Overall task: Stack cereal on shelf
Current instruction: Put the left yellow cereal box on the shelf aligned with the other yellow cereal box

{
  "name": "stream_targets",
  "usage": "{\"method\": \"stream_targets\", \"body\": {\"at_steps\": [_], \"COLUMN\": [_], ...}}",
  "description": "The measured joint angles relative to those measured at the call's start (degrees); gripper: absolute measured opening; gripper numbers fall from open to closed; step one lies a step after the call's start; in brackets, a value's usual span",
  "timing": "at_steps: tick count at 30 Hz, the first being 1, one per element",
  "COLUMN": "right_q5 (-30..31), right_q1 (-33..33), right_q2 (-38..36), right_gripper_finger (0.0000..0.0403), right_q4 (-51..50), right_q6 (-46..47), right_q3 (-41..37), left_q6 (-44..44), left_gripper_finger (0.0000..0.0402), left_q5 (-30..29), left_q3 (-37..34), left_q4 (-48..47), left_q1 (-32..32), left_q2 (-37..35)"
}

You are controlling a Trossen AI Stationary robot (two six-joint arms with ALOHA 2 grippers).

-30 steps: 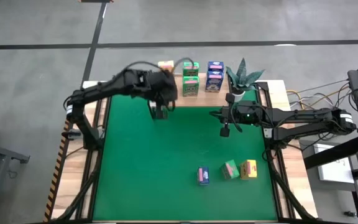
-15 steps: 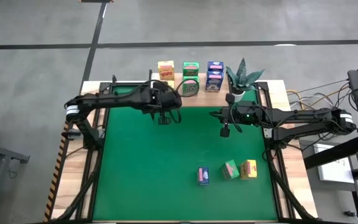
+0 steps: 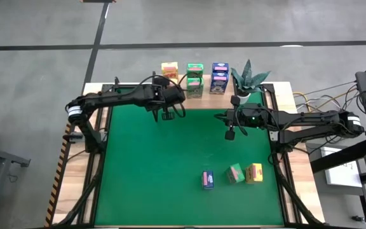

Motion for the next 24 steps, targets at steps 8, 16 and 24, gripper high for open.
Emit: {"method": "stream_targets", "body": {"at_steps": [8,16,24], "right_q5": [0.0,0.0,0.0], "right_q1": [0.0,0.0,0.0], "right_q2": [0.0,0.0,0.0], "right_gripper_finger": [0.0009,0.0009,0.0009], "right_q4": [0.0,0.0,0.0], "right_q6": [-0.1,-0.5,-0.5], "right_q3": [0.0,0.0,0.0], "left_q6": [2.2,4.0,4.2], "left_gripper_finger": [0.0000,0.0000,0.0000], "left_q5": [0.0,0.0,0.1], "left_q3": [0.0,0.0,1.2], "left_q4": [2.5,1.7,-2.3], "left_q1": [1.6,2.3,0.4], "left_q2": [0.0,0.0,-1.4]}}
